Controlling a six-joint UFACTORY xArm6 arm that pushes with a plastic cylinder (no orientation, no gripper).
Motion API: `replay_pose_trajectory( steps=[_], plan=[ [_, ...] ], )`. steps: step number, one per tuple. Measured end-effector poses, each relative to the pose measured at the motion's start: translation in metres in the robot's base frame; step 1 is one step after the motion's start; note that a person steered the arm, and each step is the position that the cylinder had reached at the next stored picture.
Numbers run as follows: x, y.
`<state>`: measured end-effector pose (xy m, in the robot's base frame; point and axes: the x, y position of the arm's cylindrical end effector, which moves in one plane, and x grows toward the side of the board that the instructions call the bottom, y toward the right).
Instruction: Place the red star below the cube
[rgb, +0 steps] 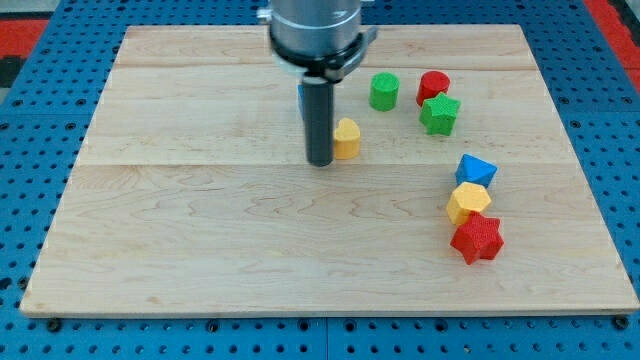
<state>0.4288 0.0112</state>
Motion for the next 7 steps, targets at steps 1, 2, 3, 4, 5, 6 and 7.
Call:
replay_pose_trajectory(
  steps=[1,2,3,4,5,6,7],
  plan=[
    [-0.008,0.023],
    [0.004,0.016],
    [0.084,0.0],
    [0.19,0.02],
    [0.19,0.02],
    [0.19,0.122],
    [0.181,0.161]
  ],
)
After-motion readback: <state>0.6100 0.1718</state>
